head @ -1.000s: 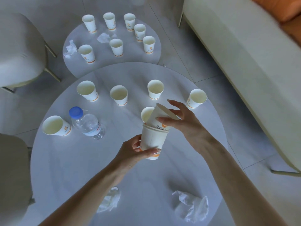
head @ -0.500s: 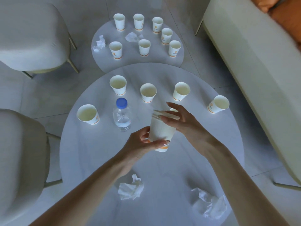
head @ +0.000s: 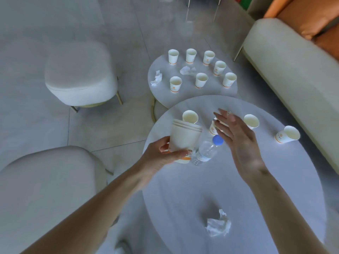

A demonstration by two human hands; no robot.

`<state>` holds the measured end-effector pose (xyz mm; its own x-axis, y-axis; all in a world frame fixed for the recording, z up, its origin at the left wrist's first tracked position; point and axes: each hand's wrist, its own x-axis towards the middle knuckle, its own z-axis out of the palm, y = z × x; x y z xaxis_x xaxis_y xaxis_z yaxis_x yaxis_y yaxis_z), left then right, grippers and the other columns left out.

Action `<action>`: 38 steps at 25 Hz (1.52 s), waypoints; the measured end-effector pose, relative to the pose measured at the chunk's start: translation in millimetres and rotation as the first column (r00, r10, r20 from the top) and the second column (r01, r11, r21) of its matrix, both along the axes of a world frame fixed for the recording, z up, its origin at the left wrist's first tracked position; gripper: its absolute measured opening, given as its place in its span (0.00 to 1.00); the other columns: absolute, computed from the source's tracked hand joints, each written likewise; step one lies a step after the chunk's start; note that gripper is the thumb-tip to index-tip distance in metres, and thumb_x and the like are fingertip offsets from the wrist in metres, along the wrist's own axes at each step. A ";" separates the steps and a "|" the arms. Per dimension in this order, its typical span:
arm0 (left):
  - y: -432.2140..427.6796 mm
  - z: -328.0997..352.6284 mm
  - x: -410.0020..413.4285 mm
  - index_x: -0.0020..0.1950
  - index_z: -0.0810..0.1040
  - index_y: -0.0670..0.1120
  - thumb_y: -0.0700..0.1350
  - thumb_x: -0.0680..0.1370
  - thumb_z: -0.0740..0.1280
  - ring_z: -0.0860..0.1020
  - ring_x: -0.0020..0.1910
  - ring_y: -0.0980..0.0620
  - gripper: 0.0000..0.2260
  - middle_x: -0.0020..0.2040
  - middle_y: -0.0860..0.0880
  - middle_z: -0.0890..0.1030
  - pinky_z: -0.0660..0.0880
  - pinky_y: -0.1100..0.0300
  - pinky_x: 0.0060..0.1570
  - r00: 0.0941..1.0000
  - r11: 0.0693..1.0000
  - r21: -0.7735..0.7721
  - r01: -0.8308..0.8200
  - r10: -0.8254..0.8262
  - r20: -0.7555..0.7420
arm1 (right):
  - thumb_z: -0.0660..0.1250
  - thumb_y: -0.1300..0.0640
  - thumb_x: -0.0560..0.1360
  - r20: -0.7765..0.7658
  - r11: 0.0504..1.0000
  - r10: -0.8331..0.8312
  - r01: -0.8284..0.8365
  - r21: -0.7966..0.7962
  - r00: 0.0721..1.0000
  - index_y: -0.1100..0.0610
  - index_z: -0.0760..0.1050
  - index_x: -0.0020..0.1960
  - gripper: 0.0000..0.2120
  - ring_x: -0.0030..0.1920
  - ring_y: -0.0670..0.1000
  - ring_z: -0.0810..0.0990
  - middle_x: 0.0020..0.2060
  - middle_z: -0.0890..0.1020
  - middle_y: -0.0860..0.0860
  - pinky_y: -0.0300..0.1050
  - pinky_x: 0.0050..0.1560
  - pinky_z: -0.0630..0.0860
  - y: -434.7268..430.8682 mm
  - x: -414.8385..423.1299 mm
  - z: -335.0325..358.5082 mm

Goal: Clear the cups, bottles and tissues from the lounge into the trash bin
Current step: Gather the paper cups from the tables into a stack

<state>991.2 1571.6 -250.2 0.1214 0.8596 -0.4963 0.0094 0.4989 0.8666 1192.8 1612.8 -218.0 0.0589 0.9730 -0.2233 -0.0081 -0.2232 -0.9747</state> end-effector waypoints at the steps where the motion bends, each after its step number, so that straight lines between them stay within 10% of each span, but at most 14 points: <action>1: 4.0 5.4 -22.9 0.57 0.80 0.54 0.53 0.62 0.79 0.82 0.56 0.53 0.24 0.54 0.52 0.85 0.78 0.58 0.55 1.000 1.000 0.010 0.012 -0.012 -0.020 | 0.61 0.47 0.78 -0.015 1.000 -0.019 0.019 -0.001 1.000 0.52 0.76 0.60 0.15 0.60 0.47 0.80 0.56 0.82 0.46 0.44 0.64 0.73 1.8 -17.4 1.3; 8: 15.6 4.4 -110.3 0.57 0.79 0.50 0.46 0.69 0.78 0.82 0.50 0.58 0.18 0.55 0.48 0.84 0.79 0.70 0.44 0.999 1.000 -0.021 -0.018 0.017 -0.046 | 0.63 0.70 0.76 0.155 0.991 -0.070 0.087 -0.101 0.985 0.64 0.74 0.60 0.13 0.57 0.53 0.80 0.60 0.79 0.60 0.37 0.57 0.74 9.6 -81.9 -47.7; 15: 11.4 -52.9 -113.0 0.60 0.79 0.51 0.57 0.56 0.77 0.83 0.53 0.56 0.33 0.55 0.51 0.85 0.79 0.64 0.49 0.998 0.992 -0.125 -0.022 0.015 -0.061 | 0.76 0.59 0.68 0.521 0.939 0.273 -0.108 -0.325 0.809 0.53 0.64 0.72 0.37 0.67 0.54 0.70 0.68 0.70 0.52 0.41 0.62 0.67 0.9 -105.2 -127.0; 25: 44.6 -93.5 -113.0 0.52 0.80 0.52 0.54 0.59 0.75 0.83 0.53 0.53 0.23 0.51 0.49 0.85 0.79 0.60 0.51 0.984 0.969 -0.202 -0.145 0.120 -0.134 | 0.77 0.50 0.67 0.756 0.922 0.379 -0.155 -0.353 0.533 0.53 0.48 0.78 0.50 0.76 0.57 0.55 0.77 0.54 0.55 0.51 0.70 0.61 34.4 -119.9 -198.5; 38: 88.8 -86.1 -104.7 0.58 0.79 0.48 0.42 0.68 0.78 0.83 0.45 0.62 0.19 0.50 0.52 0.85 0.76 0.74 0.41 0.985 0.982 -0.168 -0.085 0.057 -0.164 | 0.74 0.52 0.70 0.512 0.972 0.118 0.006 -0.234 0.851 0.56 0.66 0.66 0.30 0.54 0.50 0.70 0.58 0.69 0.50 0.36 0.48 0.64 115.7 -115.1 -109.5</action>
<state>886.5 1660.4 -336.3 -0.0284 0.7620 -0.6469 0.0981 0.6462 0.7568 1077.6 1728.4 -327.4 0.1730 0.9078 -0.3820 0.5041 -0.4148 -0.7575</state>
